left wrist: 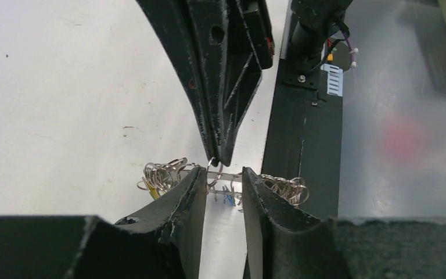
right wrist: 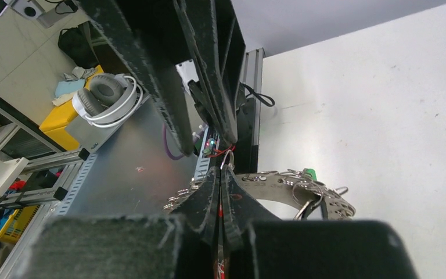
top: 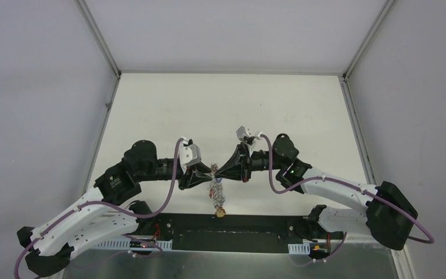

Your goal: Put the keys on the keyring

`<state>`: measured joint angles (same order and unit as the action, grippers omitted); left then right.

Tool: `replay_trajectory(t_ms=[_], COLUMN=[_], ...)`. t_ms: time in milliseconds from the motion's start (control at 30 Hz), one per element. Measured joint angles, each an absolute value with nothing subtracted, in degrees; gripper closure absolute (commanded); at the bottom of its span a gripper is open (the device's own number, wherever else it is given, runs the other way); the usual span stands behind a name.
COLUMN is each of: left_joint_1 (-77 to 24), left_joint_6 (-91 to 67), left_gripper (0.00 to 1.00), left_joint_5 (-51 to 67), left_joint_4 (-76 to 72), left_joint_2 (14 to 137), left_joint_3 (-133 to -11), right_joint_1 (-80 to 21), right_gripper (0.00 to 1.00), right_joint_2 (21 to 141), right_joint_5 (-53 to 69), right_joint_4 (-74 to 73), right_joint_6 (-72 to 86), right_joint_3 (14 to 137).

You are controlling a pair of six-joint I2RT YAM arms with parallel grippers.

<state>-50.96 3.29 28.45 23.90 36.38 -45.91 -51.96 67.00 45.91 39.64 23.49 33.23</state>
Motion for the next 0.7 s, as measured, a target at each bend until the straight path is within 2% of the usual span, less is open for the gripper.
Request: replay_trajectory(t_ms=[167,467,700], left_joint_1=[-51.0,-51.0,-51.0], left_joint_6=[5.0,7.0,8.3], left_gripper=[0.72,0.66,0.66], left_joint_5=[30.4,31.6,31.1], left_joint_4=[24.4,25.8,27.7], left_joint_2=[36.7,41.4,41.6], left_joint_3=[-46.3,-48.1,-48.2], right_joint_1=[-52.0,-52.0,-52.0], right_gripper=[1.0,1.0,1.0], right_joint_2=[66.4,65.6,65.2], right_joint_5=[45.9,46.0,46.7], right_joint_4=[35.2,32.9,32.7], right_joint_6=[22.1,21.3,21.1], right_joint_3=[33.5,33.5,33.5])
